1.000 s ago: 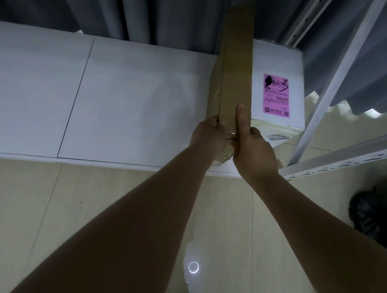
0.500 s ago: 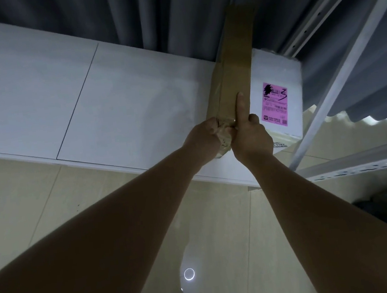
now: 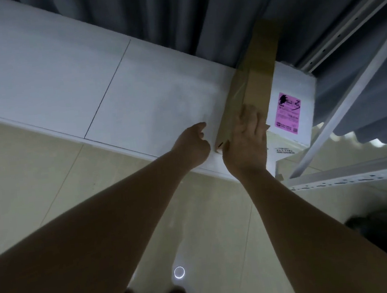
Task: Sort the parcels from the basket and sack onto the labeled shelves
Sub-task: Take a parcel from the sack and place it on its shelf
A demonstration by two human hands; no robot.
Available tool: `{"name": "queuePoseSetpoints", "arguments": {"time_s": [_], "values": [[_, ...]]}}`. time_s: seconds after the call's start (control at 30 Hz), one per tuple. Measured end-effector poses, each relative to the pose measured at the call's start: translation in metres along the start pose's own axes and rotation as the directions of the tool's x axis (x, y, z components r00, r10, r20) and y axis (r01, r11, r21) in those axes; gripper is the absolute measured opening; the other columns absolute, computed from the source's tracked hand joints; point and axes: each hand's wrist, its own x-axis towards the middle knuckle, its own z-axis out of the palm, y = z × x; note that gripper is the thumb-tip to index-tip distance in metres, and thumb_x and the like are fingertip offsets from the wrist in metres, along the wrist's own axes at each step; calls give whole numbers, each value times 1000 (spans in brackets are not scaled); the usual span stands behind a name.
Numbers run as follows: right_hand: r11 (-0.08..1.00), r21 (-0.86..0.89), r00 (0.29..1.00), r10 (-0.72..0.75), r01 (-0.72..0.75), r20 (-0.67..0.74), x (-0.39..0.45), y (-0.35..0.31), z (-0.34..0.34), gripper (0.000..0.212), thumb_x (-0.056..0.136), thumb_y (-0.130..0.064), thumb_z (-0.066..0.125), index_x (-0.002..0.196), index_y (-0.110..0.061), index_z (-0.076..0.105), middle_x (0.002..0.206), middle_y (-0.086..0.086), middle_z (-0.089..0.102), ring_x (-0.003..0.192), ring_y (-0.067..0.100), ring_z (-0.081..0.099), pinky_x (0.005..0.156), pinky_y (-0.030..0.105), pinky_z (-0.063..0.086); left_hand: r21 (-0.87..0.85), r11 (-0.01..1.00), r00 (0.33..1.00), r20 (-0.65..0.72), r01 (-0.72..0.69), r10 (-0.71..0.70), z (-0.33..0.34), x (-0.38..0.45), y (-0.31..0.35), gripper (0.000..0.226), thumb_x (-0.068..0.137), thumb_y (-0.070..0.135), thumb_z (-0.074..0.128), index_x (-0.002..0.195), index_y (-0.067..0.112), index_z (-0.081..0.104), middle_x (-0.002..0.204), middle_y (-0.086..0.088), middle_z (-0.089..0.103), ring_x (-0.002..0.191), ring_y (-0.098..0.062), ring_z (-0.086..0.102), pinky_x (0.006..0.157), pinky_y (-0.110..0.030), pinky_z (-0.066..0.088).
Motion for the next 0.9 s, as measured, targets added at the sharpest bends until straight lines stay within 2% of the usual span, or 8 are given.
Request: {"name": "queuePoseSetpoints", "arguments": {"time_s": [0.1, 0.2, 0.3, 0.4, 0.5, 0.63, 0.77, 0.9], "values": [[987, 15, 987, -158, 157, 15, -17, -35, -1, 60, 84, -15, 70, 139, -3, 49, 147, 28, 40, 137, 48, 35, 109, 56, 34, 105, 994, 995, -102, -6, 17, -30, -24, -7, 54, 95, 3, 41, 146, 20, 37, 144, -4, 47, 127, -20, 49, 95, -27, 46], [950, 107, 953, -299, 293, 42, -35, -79, -18, 36, 90, -15, 64, 124, -3, 63, 136, 22, 54, 127, 42, 50, 103, 49, 42, 219, 975, 971, -239, 34, 19, -71, -57, -19, 44, 96, 8, 38, 136, 23, 49, 136, -2, 53, 115, -21, 56, 86, -26, 48], [911, 192, 890, -402, 366, 213, -62, -131, -50, 29, 101, -20, 43, 116, -8, 64, 119, 13, 60, 112, 30, 56, 88, 36, 45, 233, 966, 946, -322, 108, -28, -118, -101, -40, 36, 94, 10, 39, 119, 25, 60, 126, -1, 61, 105, -21, 60, 85, -29, 50], [888, 265, 844, -446, 376, 298, -93, -185, -90, 28, 101, -20, 39, 102, -6, 63, 100, 12, 61, 95, 29, 58, 69, 30, 39, 172, 963, 919, -372, 209, -133, -164, -163, -56, 29, 94, 15, 41, 111, 25, 63, 118, -2, 66, 105, -22, 61, 90, -36, 51], [845, 337, 754, -527, 415, 393, -127, -247, -132, 26, 100, -21, 39, 100, -9, 61, 94, 8, 62, 84, 24, 56, 66, 28, 32, 96, 955, 881, -422, 279, -215, -210, -238, -64, 26, 96, 18, 39, 106, 24, 62, 103, 0, 70, 100, -21, 62, 84, -32, 50], [783, 452, 641, -615, 428, 459, -179, -330, -181, 24, 99, -21, 43, 97, -8, 63, 87, 8, 63, 78, 26, 56, 61, 29, 35, -53, 942, 831, -456, 332, -318, -271, -342, -82, 23, 95, 17, 39, 105, 21, 59, 73, 8, 65, 87, -17, 63, 75, -29, 48], [740, 527, 525, -671, 419, 524, -238, -410, -224, 23, 99, -21, 45, 91, -9, 63, 75, 6, 59, 72, 27, 54, 60, 31, 37, -203, 909, 757, -503, 365, -417, -332, -441, -109, 22, 95, 16, 40, 106, 16, 59, 71, 5, 65, 76, -18, 62, 69, -26, 47], [706, 576, 440, -707, 411, 554, -290, -485, -256, 22, 97, -19, 46, 94, -8, 66, 84, 10, 66, 77, 28, 57, 66, 32, 42, -309, 875, 671, -562, 372, -483, -384, -524, -133, 22, 97, 17, 40, 109, 14, 58, 78, -1, 66, 75, -19, 60, 60, -23, 42]]}}
